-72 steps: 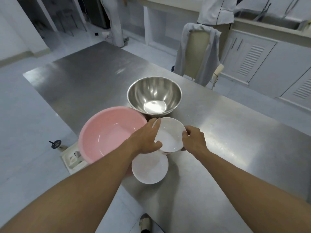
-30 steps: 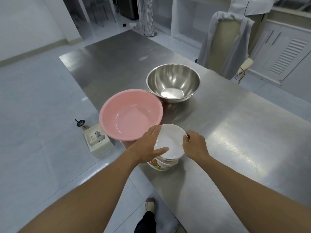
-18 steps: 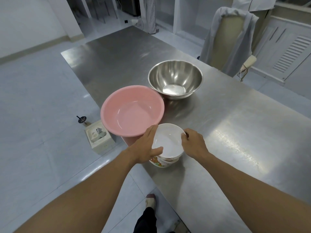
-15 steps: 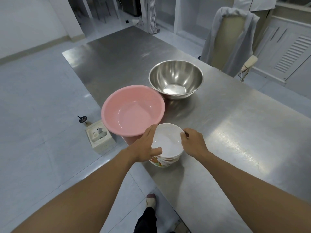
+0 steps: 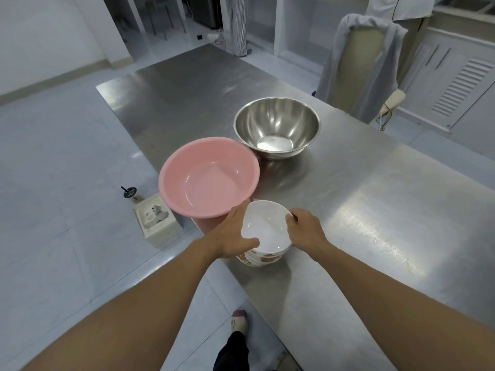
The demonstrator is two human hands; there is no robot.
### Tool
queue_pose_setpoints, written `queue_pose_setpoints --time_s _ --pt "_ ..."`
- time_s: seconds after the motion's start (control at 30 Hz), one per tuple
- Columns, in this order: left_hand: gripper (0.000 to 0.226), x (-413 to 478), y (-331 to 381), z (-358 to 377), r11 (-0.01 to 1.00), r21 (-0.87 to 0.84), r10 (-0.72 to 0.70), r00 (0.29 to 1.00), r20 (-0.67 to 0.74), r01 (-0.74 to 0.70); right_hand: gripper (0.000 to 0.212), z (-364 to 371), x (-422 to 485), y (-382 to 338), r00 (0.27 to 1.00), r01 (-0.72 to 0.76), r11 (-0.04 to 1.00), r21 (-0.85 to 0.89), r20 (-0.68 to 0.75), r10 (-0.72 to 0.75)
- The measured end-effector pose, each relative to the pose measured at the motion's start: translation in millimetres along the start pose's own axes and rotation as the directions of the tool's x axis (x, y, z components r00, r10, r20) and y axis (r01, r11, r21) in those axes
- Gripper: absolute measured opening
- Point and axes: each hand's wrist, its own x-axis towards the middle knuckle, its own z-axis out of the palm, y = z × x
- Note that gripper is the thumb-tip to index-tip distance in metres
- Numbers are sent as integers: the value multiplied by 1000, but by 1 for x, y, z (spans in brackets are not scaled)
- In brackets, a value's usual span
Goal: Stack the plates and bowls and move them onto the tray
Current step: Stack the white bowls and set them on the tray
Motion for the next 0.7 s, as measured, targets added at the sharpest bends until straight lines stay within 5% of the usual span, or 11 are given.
queue_pose_setpoints --time_s 0.23,0.53,0.7 --pt "85 2 2 -6 999 -9 -34 998 -56 34 31 16 -5 7 1000 -9 994 104 -24 11" --pt "84 3 5 -4 998 65 26 998 -56 -22 36 28 -5 11 985 -97 985 143 158 74" --pt "88 7 13 0 996 74 59 997 -41 -56 33 16 -4 15 991 -116 976 184 83 102"
